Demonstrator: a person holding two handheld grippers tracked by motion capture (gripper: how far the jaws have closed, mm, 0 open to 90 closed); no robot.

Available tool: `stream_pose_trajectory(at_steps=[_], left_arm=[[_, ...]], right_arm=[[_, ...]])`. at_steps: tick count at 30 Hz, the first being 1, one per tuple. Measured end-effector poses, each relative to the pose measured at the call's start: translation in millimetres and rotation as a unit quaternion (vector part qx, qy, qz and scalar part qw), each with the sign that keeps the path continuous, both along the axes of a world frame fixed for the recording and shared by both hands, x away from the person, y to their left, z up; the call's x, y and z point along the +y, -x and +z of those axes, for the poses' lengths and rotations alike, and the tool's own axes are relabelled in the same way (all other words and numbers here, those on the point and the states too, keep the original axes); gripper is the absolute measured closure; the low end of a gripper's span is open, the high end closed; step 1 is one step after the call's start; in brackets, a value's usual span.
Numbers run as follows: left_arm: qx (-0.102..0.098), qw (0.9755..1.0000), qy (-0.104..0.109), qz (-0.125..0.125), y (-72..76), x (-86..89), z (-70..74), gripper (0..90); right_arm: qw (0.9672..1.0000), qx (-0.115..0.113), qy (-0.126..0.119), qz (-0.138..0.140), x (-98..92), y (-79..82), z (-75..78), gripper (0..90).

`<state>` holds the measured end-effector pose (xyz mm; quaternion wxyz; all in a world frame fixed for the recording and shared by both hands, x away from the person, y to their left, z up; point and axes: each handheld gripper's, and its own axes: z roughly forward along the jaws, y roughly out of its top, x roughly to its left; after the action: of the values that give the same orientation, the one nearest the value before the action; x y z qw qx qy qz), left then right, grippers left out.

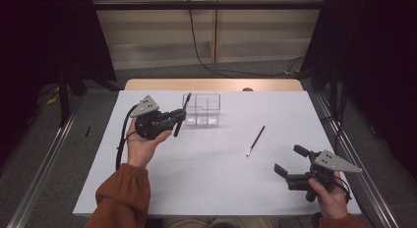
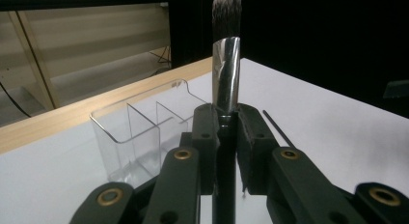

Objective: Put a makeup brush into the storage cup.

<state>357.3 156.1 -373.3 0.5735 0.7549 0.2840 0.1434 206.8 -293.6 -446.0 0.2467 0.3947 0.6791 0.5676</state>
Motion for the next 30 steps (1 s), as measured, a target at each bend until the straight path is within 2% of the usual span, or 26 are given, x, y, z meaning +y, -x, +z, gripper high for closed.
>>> stream_pose_trajectory(at_steps=[7,13,30], left_arm=[[-0.006,1.0,0.005,0.005,-9.0,-1.5,7.6,79.3],[-0.01,0.9999,0.012,0.005,-11.1,-8.0,10.9,79.3],[-0.015,0.9995,0.027,-0.005,-30.6,-40.3,10.5,79.3]], right_arm=[[1.0,0.0,-0.002,0.0,0.0,0.2,0.2,0.0],[1.0,0.001,-0.002,0.0,-0.4,0.4,0.1,0.0],[1.0,0.0,-0.002,0.0,-0.9,0.8,-0.1,0.0]])
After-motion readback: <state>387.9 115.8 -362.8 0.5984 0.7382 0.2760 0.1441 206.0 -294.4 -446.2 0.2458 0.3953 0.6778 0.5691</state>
